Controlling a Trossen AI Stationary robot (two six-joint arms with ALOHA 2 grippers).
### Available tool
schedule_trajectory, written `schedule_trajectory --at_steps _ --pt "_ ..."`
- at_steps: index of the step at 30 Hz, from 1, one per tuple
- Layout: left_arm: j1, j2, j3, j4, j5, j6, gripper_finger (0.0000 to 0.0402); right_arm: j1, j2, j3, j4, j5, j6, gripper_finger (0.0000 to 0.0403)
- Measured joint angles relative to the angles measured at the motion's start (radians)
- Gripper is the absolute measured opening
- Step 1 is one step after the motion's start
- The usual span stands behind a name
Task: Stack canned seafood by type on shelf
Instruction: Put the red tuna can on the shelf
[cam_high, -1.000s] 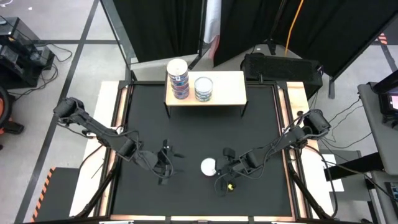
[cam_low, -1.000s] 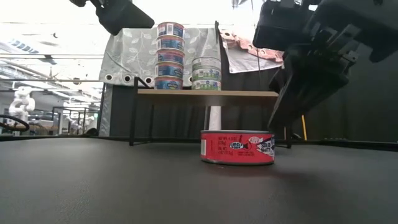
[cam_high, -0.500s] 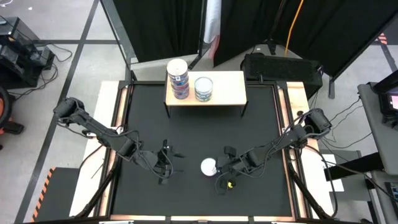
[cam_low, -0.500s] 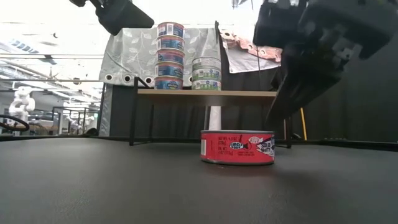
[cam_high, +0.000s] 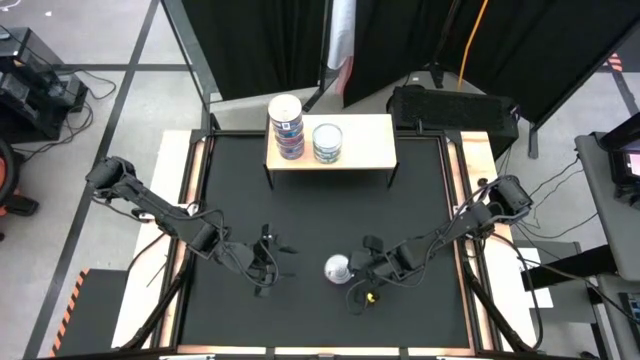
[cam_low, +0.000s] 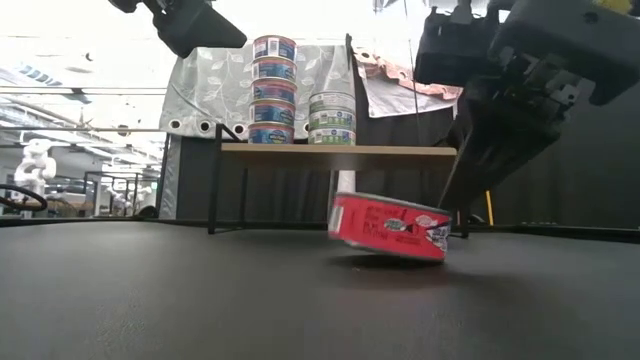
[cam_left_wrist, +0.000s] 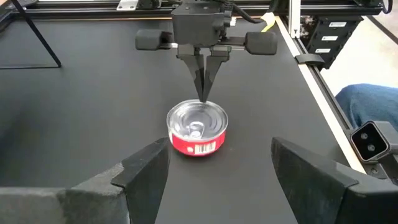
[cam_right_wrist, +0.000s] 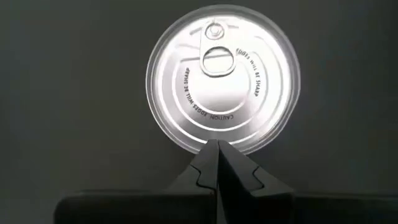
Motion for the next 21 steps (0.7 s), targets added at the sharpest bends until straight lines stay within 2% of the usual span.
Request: schedule_trajectory --at_steps 21 --pt "0.0 0.0 0.0 -0.016 0.0 -0.026 0.0281 0.077 0.054 -0.004 -0.057 0.022 0.121 0.0"
